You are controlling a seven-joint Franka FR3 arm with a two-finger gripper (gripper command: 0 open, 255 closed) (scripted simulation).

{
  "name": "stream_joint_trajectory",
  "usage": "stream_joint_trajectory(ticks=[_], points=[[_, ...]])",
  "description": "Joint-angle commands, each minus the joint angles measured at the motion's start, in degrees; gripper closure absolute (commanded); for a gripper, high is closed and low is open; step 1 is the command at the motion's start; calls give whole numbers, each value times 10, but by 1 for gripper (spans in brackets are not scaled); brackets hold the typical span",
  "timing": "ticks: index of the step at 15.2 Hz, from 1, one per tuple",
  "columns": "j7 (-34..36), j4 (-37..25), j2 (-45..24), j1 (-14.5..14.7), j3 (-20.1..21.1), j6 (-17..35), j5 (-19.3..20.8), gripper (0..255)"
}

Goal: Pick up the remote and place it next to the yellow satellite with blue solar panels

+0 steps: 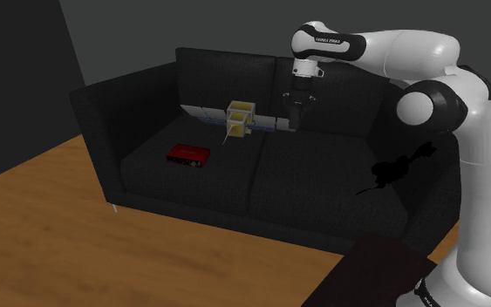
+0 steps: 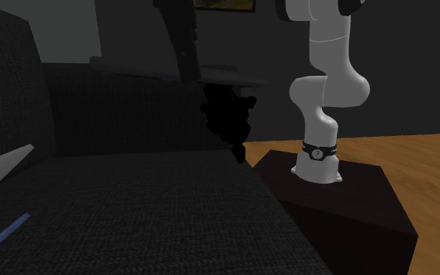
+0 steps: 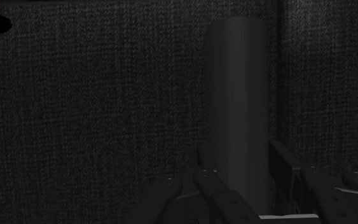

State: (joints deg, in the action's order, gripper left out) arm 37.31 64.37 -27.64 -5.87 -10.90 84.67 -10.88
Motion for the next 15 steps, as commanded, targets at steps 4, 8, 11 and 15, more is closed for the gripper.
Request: stream_joint_trajectory(ticks=[4, 8, 11, 15], points=[[-4, 53, 9, 5, 0, 44, 1, 255], [-7, 90, 13, 8, 0, 77, 2, 255], [-10, 115, 14, 10, 0, 101, 1, 255], [-13, 144, 13, 11, 1, 130, 1, 255]])
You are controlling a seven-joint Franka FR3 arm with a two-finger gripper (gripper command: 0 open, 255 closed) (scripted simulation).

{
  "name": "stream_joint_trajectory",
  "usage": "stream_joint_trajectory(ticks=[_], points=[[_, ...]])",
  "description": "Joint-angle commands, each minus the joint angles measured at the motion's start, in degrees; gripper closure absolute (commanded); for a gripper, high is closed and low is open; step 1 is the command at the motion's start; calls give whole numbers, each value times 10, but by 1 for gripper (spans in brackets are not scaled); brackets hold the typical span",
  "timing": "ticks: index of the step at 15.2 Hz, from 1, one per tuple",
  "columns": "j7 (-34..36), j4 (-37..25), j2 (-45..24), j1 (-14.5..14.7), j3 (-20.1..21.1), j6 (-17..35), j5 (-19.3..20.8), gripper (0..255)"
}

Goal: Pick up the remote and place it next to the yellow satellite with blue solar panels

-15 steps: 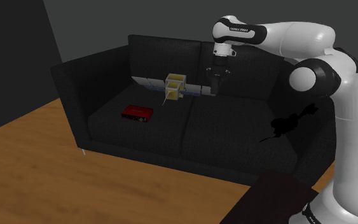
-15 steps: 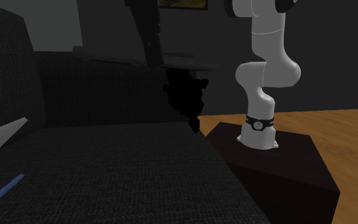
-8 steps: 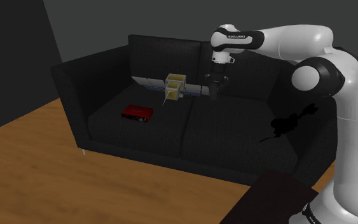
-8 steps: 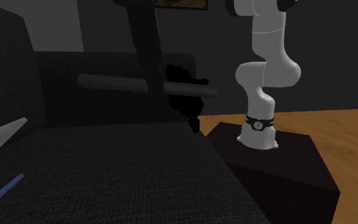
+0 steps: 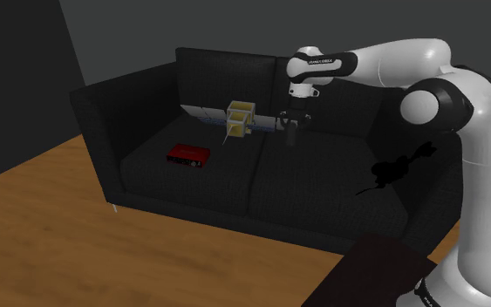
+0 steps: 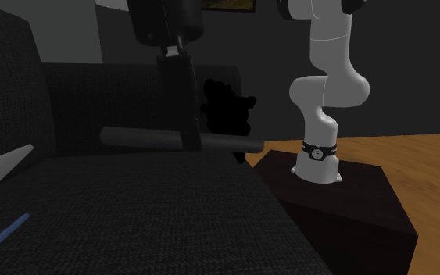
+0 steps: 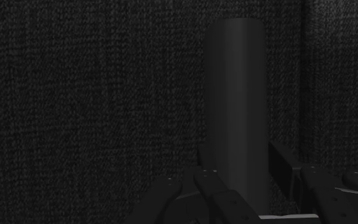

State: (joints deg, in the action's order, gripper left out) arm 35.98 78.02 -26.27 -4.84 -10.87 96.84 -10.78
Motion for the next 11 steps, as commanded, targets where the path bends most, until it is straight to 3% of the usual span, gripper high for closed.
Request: stream_joint_trajectory(ticks=[1, 11], points=[[-1, 14, -2, 1, 1, 16, -1, 255], [-10, 70, -15, 3, 3, 85, -6, 255]])
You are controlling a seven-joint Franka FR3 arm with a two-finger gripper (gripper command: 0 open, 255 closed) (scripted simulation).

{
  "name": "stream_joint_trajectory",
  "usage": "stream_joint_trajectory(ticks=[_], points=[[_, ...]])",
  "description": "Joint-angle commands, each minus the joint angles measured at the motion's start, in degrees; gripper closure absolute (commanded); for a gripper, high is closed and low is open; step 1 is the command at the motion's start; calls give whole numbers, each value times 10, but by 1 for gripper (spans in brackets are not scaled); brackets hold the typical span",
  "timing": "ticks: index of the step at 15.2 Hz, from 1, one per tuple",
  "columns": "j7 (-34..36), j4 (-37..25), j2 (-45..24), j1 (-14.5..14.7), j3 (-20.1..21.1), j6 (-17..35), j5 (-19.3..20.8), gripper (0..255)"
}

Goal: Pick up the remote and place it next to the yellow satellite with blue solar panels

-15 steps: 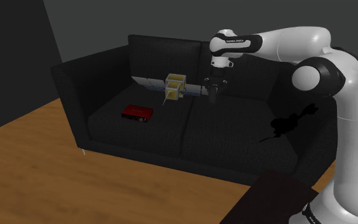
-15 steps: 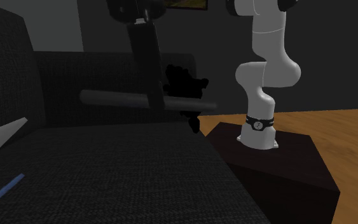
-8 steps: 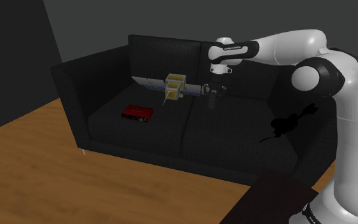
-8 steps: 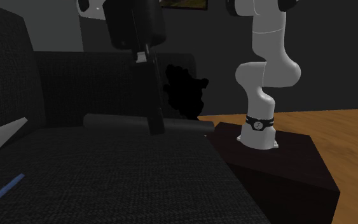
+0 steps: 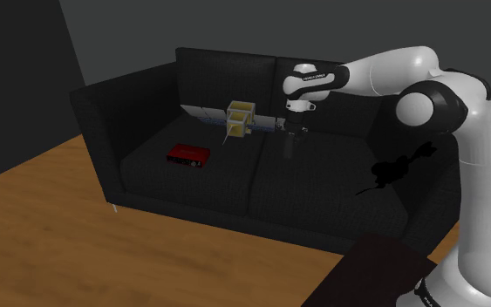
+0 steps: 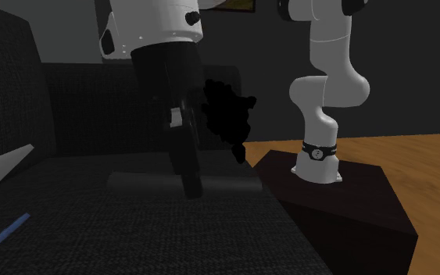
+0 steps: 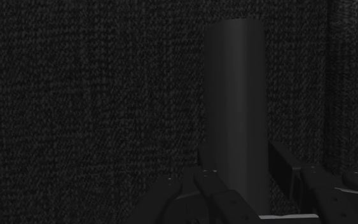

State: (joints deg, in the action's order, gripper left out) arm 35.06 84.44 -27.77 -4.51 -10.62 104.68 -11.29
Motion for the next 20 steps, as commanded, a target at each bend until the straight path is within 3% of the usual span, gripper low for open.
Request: stream_joint_trajectory(ticks=[1, 10, 17, 18, 20], points=[[-2, 11, -2, 0, 0, 13, -1, 255], [-11, 44, -25, 0, 3, 69, -8, 255], [-11, 44, -25, 0, 3, 68, -8, 255], [-11, 44, -25, 0, 3, 68, -8, 0], [-11, 44, -25, 0, 3, 68, -8, 0]])
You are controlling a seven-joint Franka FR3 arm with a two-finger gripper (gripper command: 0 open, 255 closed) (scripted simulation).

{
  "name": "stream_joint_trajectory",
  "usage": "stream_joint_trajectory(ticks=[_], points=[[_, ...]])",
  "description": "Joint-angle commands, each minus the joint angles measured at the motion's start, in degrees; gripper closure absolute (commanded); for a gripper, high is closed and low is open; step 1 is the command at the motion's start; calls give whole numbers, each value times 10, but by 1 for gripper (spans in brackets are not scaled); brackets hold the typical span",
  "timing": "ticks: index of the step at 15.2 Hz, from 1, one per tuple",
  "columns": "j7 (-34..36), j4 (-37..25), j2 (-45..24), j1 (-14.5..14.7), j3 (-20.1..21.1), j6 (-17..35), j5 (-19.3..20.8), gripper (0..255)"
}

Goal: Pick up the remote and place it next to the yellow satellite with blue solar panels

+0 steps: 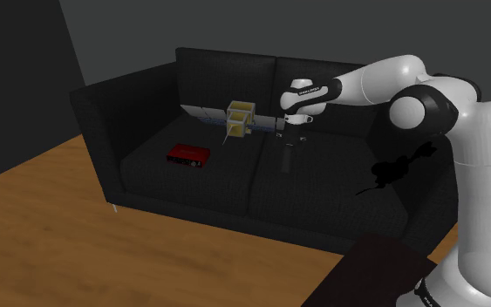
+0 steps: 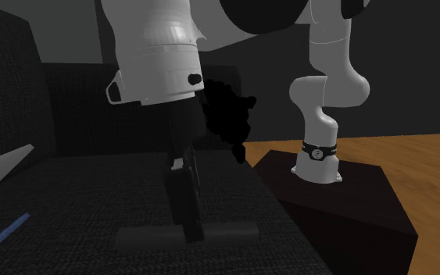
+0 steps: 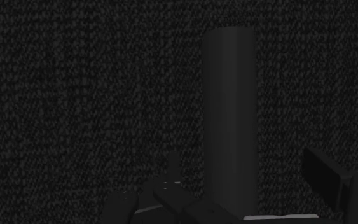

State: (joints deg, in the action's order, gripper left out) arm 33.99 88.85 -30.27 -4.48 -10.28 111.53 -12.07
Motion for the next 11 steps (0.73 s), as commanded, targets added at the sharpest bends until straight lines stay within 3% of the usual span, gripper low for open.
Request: stream_joint_trajectory(ticks=[1, 3, 7, 11], points=[[0, 0, 0, 0, 0, 0, 0, 0], [0, 0, 0, 0, 0, 0, 0, 0], [5, -55, 12, -5, -4, -67, 6, 0], [5, -55, 12, -5, -4, -67, 6, 0]])
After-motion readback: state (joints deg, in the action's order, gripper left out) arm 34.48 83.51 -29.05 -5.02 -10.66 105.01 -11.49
